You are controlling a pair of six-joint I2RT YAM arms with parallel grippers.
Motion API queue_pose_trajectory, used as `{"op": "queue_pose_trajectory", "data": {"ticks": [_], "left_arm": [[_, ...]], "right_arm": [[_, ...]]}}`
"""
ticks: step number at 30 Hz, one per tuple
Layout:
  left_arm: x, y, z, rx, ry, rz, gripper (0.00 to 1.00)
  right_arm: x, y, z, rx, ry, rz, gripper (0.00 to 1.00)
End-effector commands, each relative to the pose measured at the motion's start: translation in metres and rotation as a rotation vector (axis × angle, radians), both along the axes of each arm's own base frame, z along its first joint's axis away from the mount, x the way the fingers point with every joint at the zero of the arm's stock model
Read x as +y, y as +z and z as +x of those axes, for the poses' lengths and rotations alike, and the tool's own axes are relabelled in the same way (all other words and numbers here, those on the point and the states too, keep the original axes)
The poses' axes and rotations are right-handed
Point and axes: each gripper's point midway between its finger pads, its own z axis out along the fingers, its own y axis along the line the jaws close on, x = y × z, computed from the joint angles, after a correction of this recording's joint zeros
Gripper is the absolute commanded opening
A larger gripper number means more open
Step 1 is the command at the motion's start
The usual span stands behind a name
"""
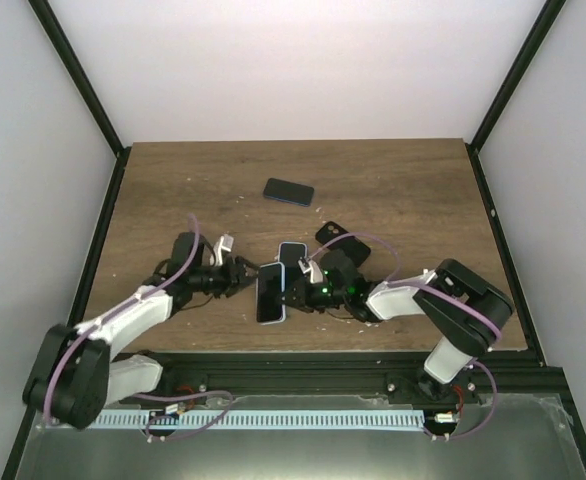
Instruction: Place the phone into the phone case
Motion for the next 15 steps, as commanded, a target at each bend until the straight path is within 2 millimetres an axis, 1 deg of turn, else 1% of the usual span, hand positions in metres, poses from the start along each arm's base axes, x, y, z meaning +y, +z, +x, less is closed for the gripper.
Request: {"op": "queue_pose_trajectory", "data": {"ticks": [1,3,5,9,11,15], "left_arm": [[0.009,0.061,0.001,-0.144,-0.004,0.031,0.63],[0.018,0.071,-0.007,-0.163,-0.010,0.045,0.70],[0.024,0.080,-0.015,-0.172,-0.020,0.016,0.75],[0.024,0.095,-0.037,-0.196,-0.081,-0.089,0.80],[0.021,0.103,-0.047,-0.213,-0.115,-0.145,0.81],[0.014,0.121,-0.063,-0.244,-0.179,-0.275,0.81]], "right_arm": [[0.010,0.054,0.000,-0.044,0.046,0.117,0.05],[0.009,0.073,0.001,-0.051,0.049,0.159,0.06],[0.009,0.098,0.002,-0.068,0.059,0.217,0.06],[0.009,0.143,-0.001,-0.100,0.066,0.328,0.07],[0.007,0.160,-0.002,-0.099,0.054,0.385,0.08],[0.003,0.180,-0.006,-0.077,0.034,0.489,0.08]]}}
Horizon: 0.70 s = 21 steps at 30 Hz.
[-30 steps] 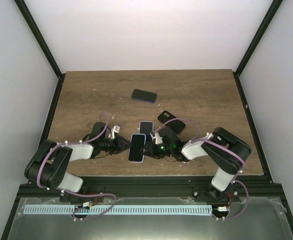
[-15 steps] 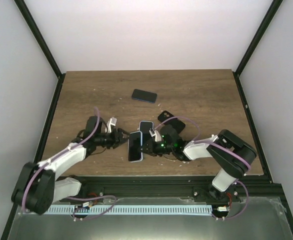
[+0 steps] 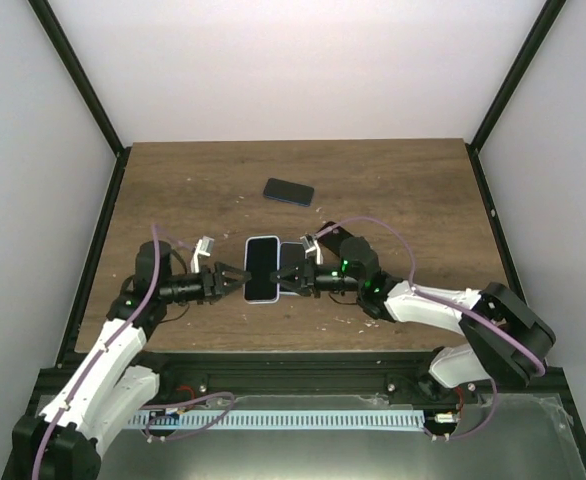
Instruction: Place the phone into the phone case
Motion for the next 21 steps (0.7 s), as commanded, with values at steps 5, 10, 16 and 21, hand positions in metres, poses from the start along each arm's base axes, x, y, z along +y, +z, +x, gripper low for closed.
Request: {"op": "queue_pose_trajectory", "data": {"ticks": [5,10,16,21], "left_arm": [[-0.009,0.022,-0.028,-0.012,-0.113,-0.183,0.75],[-0.009,0.014,-0.028,0.011,-0.107,-0.190,0.60],[-0.010,0.010,-0.021,0.033,-0.092,-0.190,0.25],[-0.011,0.000,-0.017,0.041,-0.090,-0.173,0.08]], "right_arm": [[-0.001,0.068,0.002,-0.046,-0.018,0.232,0.08],[0.001,0.068,0.004,-0.023,-0.019,0.258,0.08],[0.004,0.060,0.005,-0.023,-0.006,0.236,0.11],[0.005,0.050,0.004,-0.046,0.003,0.182,0.25]]}}
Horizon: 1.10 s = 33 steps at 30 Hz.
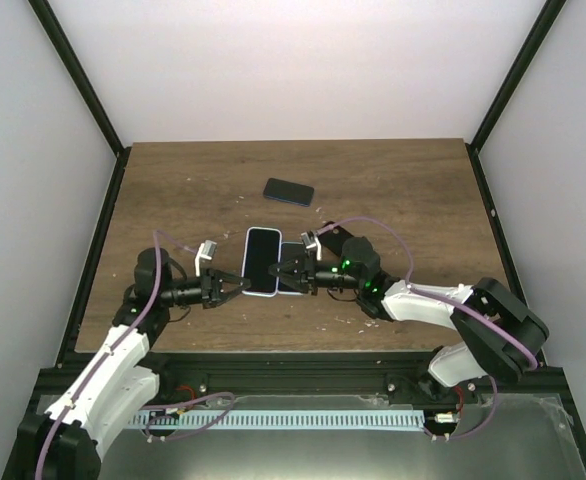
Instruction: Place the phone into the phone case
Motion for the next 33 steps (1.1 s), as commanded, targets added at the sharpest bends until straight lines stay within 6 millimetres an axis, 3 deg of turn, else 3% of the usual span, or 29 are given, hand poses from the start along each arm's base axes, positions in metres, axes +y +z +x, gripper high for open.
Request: {"op": "queue_pose_trajectory", "data": {"ticks": [1,9,13,17,20,27,30,33], "left_arm": [[0.000,-0.010,0.006,-0.017,0.006,0.021,0.06],[-0.002,0.004,0.013,-0.060,0.024,-0.019,0.03],[-0.001,0.014,0.016,-0.079,0.048,-0.041,0.04],[0.000,0.016,0.018,-0.089,0.061,-0.045,0.03],[0.000,0.017,0.019,-0.090,0.065,-0.042,0.03],[0.002,0.009,0.023,-0.094,0.079,0.012,0.02],[0.004,0.001,0.026,-0.114,0.089,0.057,0.02],[0.004,-0.004,0.027,-0.117,0.083,0.080,0.01]], "right_arm": [[0.000,0.025,-0.003,-0.119,0.025,0.049,0.28],[0.002,0.018,-0.024,-0.163,0.155,0.021,0.52],[0.001,0.009,-0.033,-0.158,0.199,0.011,0.56],[0.004,0.014,-0.039,-0.164,0.234,0.031,0.56],[0.005,0.020,-0.040,-0.171,0.244,0.049,0.49],[0.004,0.024,-0.040,-0.148,0.241,0.088,0.11],[0.004,0.023,-0.039,-0.129,0.230,0.087,0.02],[0.004,0.024,-0.038,-0.118,0.221,0.089,0.01]]}}
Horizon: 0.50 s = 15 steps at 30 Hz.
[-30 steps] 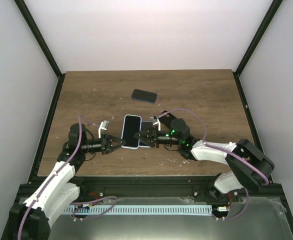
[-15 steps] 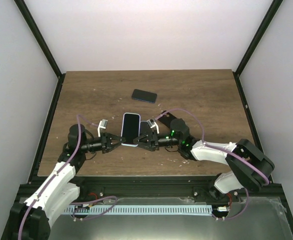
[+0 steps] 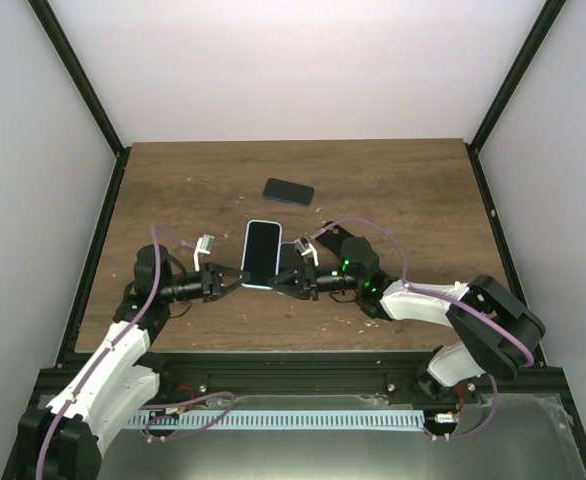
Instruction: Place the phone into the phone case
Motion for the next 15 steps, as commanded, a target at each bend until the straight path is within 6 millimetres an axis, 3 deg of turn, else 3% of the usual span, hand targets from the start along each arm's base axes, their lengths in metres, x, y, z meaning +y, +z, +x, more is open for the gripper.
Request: {"op": "queue_pose_trajectory", "data": {"ticks": [1,5,10,12,15], "left_arm": [[0.003,-0.008,0.011,-0.061,0.037,0.075,0.01],[0.003,-0.007,0.010,-0.063,0.034,0.075,0.03],[0.006,-0.003,0.009,-0.059,0.052,0.104,0.34],[0.007,0.001,0.009,-0.070,0.052,0.108,0.42],[0.009,-0.004,0.013,-0.067,0.066,0.152,0.44]], "right_arm": [[0.002,0.030,-0.009,-0.073,0.037,0.100,0.01],[0.002,0.026,-0.007,-0.094,0.027,0.077,0.01],[0.001,0.018,-0.005,-0.158,0.014,0.033,0.01],[0.001,0.014,-0.005,-0.190,0.020,0.010,0.01],[0.001,0.010,-0.009,-0.213,0.040,-0.002,0.01]]}}
